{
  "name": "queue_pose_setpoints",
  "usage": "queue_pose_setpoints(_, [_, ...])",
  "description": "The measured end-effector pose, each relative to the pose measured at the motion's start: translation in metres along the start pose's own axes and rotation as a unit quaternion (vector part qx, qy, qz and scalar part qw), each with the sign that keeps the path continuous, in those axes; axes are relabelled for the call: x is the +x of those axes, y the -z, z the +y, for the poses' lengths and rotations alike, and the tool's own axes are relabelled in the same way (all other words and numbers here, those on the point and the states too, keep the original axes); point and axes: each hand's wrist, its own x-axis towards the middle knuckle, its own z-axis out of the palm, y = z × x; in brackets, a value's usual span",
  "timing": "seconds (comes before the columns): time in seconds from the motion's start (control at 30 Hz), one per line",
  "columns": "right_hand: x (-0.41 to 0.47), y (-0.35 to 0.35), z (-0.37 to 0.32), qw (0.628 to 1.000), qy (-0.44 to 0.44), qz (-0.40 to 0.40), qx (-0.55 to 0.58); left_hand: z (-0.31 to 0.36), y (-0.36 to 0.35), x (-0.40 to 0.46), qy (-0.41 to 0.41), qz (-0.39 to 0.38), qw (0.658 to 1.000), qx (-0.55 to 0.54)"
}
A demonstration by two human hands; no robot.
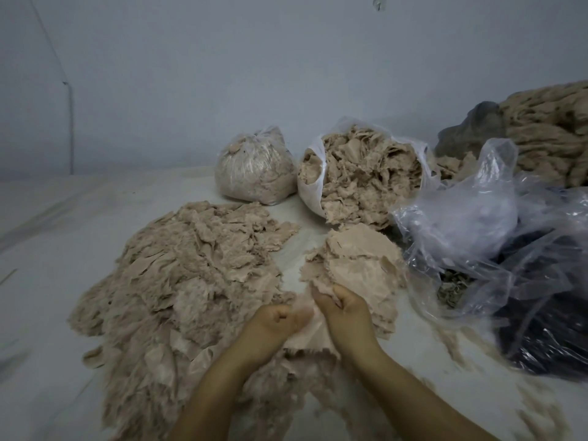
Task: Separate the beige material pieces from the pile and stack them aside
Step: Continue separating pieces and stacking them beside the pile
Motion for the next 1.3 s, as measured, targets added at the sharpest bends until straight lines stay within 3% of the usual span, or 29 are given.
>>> queue_pose_setpoints(0.3, [0.006, 0.007, -0.002, 0.998, 0.02, 0.04, 0.054, -0.005, 0.024, -0.006, 0.021, -0.065, 0.996, 0.056])
queue_pose_setpoints(0.5, [0.015, 0.024, -0.007, 0.988, -0.008, 0.072, 0.136, -0.01, 0.041, -0.011, 0.027, -0.055, 0.995, 0.077])
queue_pose_setpoints(0.6, [0.013, 0.019, -0.01, 0.991, -0.004, 0.034, 0.13, -0.009, 0.036, -0.009, 0.034, -0.031, 0.998, 0.035])
queue_pose_setpoints(0.73, [0.005, 0.001, -0.015, 0.994, 0.038, -0.024, 0.095, -0.007, 0.012, -0.004, 0.053, -0.023, 0.992, -0.11])
queue_pose_setpoints(0.93, [0.024, 0.02, -0.014, 0.997, 0.006, 0.033, 0.076, -0.015, 0.008, -0.004, 0.074, -0.009, 0.994, -0.083])
queue_pose_setpoints(1.07, [0.046, 0.051, -0.009, 0.994, -0.002, 0.102, 0.049, -0.021, 0.02, -0.003, 0.059, 0.061, 0.996, -0.041])
queue_pose_setpoints(1.13, [0.058, 0.064, -0.009, 0.995, -0.017, 0.091, 0.036, -0.019, 0.024, 0.0, 0.077, 0.047, 0.996, 0.016])
queue_pose_setpoints(1.23, [0.071, 0.07, -0.005, 0.998, -0.03, 0.063, -0.002, -0.006, 0.019, 0.007, 0.103, -0.032, 0.975, 0.193])
queue_pose_setpoints(1.3, [0.076, 0.069, -0.007, 0.998, -0.02, 0.047, -0.026, 0.005, 0.011, 0.016, 0.102, -0.001, 0.947, 0.305])
